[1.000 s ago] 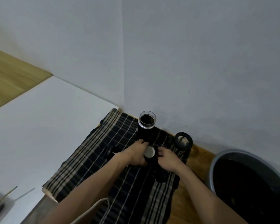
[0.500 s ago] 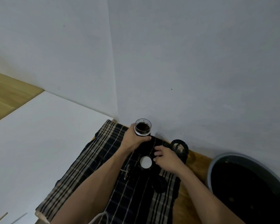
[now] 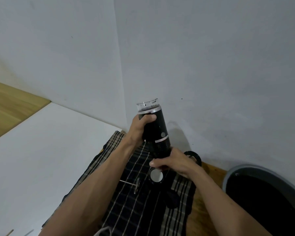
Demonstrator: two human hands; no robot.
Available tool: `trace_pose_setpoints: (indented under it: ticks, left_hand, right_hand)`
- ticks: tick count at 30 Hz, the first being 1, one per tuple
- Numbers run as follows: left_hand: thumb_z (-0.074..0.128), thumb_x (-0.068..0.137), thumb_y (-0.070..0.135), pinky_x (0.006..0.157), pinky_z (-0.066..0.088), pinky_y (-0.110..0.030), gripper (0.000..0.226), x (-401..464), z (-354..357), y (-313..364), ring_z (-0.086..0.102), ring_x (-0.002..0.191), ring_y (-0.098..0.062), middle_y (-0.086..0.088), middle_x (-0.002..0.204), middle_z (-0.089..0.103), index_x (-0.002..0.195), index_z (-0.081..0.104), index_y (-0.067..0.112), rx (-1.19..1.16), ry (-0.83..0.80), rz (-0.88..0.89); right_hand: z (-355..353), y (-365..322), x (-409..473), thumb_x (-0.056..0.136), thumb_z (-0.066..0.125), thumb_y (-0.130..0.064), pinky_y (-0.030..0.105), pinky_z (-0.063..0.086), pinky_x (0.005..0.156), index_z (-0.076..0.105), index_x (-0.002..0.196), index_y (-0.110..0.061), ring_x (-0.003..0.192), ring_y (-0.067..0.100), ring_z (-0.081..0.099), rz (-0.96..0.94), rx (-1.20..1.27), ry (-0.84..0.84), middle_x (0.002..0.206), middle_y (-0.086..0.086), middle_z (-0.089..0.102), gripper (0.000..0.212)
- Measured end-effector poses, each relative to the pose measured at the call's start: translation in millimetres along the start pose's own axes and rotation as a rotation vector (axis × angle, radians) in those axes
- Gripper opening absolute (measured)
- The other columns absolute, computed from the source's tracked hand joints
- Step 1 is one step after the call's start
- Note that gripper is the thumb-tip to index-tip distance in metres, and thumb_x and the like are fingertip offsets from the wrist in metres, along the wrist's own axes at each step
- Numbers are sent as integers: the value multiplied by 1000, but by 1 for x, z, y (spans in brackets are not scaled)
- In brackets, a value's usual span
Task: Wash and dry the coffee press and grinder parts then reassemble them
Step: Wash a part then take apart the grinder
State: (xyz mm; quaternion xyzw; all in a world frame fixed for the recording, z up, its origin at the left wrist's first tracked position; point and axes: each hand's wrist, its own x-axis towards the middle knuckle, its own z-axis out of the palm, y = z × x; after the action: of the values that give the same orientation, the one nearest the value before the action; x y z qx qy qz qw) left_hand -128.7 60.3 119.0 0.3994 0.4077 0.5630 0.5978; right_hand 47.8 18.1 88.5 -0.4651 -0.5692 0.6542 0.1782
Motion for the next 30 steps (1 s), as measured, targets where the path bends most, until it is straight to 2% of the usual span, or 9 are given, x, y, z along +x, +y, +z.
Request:
trace_pose_setpoints:
  ticks: [7,12,14,17,20,23,25,27,30]
  left_hand:
    - [76,58,41,69,60,-37,53,-12,40,-11,72,75,-23,-8,82,75,97,69,6,92,200,-15]
    - [80,79,29,78,62,-40,35,-14,57,-21,75,88,-25,-8,97,76,105,66,12,60,471,-47]
    - [80,79,28,73,61,-33,37,-11,59,-18,75,89,-20,-6,98,75,109,67,12,87,481,-11]
    - [79,80,21,63,55,-17,34,-6,54,-4,73,79,-6,0,96,76,111,68,13,183,410,79]
    - [78,75,27,65,54,-17,38,-4,47,8,73,83,-10,-1,97,77,110,69,14,202,389,113]
    - [76,70,34,65,55,-19,44,-2,46,9,73,85,-15,-5,98,77,108,70,11,187,383,107]
    - [76,69,33,64,54,-18,44,-2,47,9,73,84,-14,-4,97,77,107,71,11,179,384,102]
    - [78,73,30,65,54,-19,38,-1,48,8,74,86,-13,-2,97,77,107,71,14,190,378,103]
    - [79,76,26,66,55,-19,35,1,48,10,73,85,-12,-1,97,77,108,69,15,191,364,104]
  right_hand:
    - [9,15,-21,78,79,-2,25,46,47,66,75,-3,42,10,50,47,-20,284,53,2,59,13]
    - [9,30,-10,74,82,-18,31,59,53,62,95,-14,59,17,69,52,-339,713,75,3,71,29]
    - [10,31,-6,75,81,-17,38,64,62,58,111,-14,70,23,74,57,-302,643,90,6,73,43]
    - [4,18,-16,85,73,-2,48,64,81,52,128,-12,94,26,74,48,250,280,110,12,68,49]
    - [-10,14,-27,104,51,-22,50,61,90,48,140,-2,111,41,70,114,763,45,128,27,66,41]
    - [-16,19,-24,110,35,-44,41,64,80,51,137,-1,101,36,75,181,817,73,119,31,70,54]
    - [-10,19,-19,112,37,-31,35,64,72,50,139,5,84,29,76,166,848,156,108,30,74,47]
    - [-8,22,-18,108,43,-12,37,65,81,48,140,8,94,32,76,115,937,164,112,31,72,38]
    - [-13,26,-22,97,43,2,59,52,103,49,142,1,119,49,65,43,1085,118,130,35,63,46]
